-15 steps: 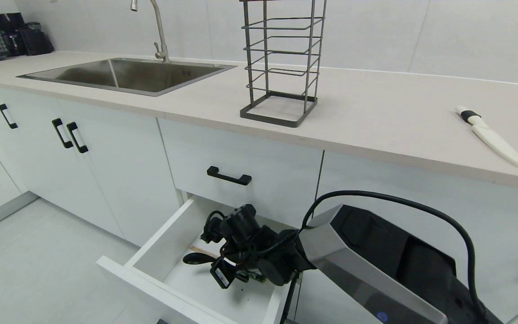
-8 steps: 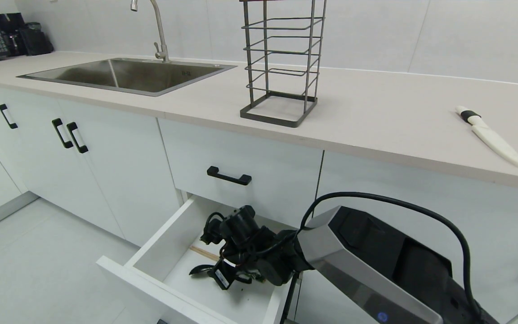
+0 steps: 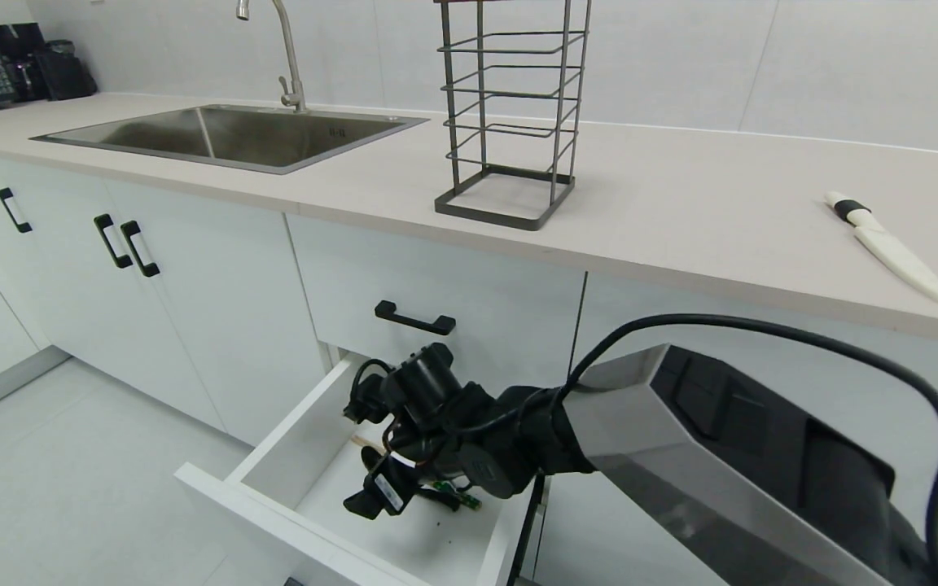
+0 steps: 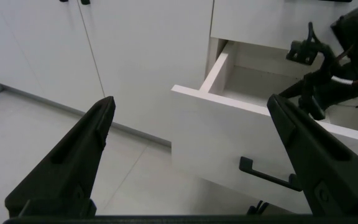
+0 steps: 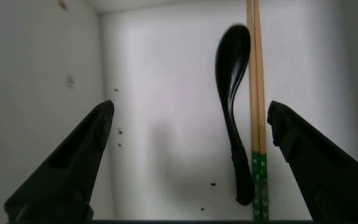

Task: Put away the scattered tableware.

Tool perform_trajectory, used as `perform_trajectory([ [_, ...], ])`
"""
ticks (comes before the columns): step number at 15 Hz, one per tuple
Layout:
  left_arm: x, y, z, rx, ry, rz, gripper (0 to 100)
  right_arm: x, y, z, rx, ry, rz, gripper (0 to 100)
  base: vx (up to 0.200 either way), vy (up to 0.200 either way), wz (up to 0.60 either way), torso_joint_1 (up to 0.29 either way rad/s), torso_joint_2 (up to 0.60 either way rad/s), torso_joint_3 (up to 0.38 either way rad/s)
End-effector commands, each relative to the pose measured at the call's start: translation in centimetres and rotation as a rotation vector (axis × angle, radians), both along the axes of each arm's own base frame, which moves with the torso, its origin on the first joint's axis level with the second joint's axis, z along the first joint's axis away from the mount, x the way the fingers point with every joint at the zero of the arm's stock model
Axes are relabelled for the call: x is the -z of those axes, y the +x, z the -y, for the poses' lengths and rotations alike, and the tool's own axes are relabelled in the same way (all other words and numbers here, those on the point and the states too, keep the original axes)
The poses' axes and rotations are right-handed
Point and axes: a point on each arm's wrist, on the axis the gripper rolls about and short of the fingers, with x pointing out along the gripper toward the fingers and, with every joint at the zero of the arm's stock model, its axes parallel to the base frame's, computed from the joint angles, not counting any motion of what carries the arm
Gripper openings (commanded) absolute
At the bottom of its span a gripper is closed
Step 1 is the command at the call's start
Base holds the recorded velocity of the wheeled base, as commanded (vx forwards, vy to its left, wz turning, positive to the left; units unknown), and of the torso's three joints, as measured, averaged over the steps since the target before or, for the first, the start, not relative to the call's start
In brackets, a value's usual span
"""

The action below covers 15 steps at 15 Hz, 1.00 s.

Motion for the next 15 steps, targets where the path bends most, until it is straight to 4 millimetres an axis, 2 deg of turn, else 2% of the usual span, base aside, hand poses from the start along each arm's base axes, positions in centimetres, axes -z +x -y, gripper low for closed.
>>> perform_trajectory([
  [1,0.0,0.0,0.0,0.000,0.000,-0.001,100,-6.3,-2.2,-0.3,-0.041,0.073,0.055,100,0.000,0.000,0.00,0.000,0.00,0.000],
  [4,0.0,0.0,0.0,0.000,0.000,-0.001,100,-10.1,-4.5,0.5,-0.073,0.107,0.081,100,0.000,0.000,0.00,0.000,0.00,0.000],
  [7,0.0,0.0,0.0,0.000,0.000,-0.001,100,-13.1,-7.0,2.8,-0.064,0.105,0.112,100,0.000,0.000,0.00,0.000,0.00,0.000],
  [12,0.0,0.0,0.0,0.000,0.000,-0.001,100,-14.4,-10.3,8.1,-0.028,0.077,0.126,100,0.000,0.000,0.00,0.000,0.00,0.000],
  [15,0.0,0.0,0.0,0.000,0.000,-0.001,100,-14.3,-11.7,10.7,-0.025,0.064,0.124,100,0.000,0.000,0.00,0.000,0.00,0.000],
])
